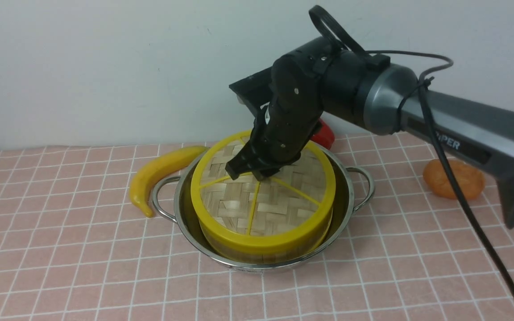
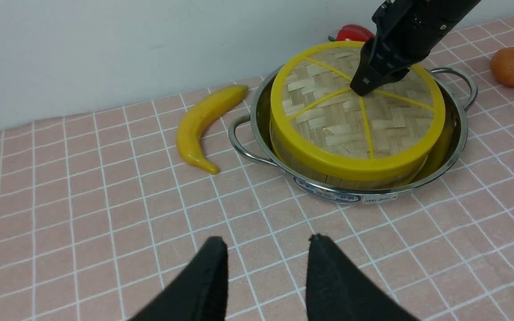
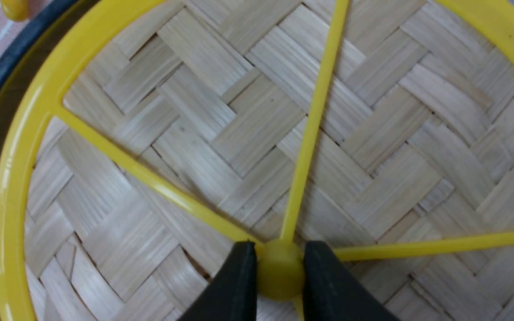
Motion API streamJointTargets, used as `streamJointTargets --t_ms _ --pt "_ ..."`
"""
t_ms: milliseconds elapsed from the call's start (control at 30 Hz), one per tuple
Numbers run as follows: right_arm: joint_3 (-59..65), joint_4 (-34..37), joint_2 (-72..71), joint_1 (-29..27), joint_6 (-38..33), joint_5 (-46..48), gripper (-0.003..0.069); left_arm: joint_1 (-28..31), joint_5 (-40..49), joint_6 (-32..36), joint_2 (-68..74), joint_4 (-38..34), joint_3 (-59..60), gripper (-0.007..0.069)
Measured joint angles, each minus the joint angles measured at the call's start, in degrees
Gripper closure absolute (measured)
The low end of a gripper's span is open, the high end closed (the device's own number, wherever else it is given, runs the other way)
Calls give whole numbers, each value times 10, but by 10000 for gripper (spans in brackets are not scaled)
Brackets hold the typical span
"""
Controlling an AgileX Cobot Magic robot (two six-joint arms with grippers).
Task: Place the steamer in the pot on the pink tablecloth, and put the lid on the steamer.
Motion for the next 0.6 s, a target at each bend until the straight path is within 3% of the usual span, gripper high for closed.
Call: streamJointTargets --t_ms 67,167,300,600 --pt "0 -3 -1 0 0 7 460 0 0 0 0 0 0 382" --pt "2 -16 -16 0 0 24 352 0 -1 0 0 0 0 382" --pt "3 -24 -73 0 0 23 271 0 -19 2 0 0 0 382" --pt "-26 -82 -274 0 -28 70 246 0 -80 6 0 2 0 382"
